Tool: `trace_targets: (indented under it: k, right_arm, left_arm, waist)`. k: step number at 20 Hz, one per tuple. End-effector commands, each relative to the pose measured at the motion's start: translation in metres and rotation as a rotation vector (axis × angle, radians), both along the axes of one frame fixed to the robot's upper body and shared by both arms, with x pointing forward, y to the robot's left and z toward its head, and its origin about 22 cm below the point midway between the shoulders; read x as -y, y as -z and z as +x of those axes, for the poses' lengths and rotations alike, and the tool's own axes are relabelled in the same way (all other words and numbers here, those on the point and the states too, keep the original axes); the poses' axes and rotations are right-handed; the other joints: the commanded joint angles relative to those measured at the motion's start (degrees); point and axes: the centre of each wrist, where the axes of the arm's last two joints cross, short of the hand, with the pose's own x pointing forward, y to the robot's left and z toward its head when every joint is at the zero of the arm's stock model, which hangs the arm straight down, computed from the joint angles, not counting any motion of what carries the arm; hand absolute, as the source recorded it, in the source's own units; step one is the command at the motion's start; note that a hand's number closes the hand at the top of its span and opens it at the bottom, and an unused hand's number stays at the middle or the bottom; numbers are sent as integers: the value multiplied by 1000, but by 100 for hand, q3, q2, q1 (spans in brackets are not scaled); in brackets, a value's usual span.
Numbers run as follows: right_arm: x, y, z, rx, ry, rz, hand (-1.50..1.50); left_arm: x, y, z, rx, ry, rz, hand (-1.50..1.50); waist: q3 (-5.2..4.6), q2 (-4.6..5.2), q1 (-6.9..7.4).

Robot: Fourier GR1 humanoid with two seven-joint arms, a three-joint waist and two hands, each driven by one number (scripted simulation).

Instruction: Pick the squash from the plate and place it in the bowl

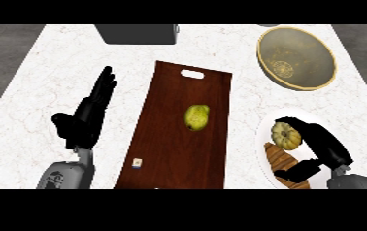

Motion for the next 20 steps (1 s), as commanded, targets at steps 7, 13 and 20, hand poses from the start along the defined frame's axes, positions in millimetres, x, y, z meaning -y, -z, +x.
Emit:
trace_targets:
  k: [7, 13, 20]
  right_arm:
    - [-121, -10, 27, 108, 148, 431, 150]
    - [-182, -68, 61, 351, 244, 686, 150]
    - [-243, -135, 57, 665, 236, 566, 150]
  left_arm:
    - [1, 8, -3, -25, 20, -3, 0]
    - [10, 4, 1, -9, 37, -10, 0]
    - [6, 4, -2, -13, 8, -13, 0]
  waist:
    - [60, 21, 68]
    - [69, 39, 216]
    - [53, 18, 33]
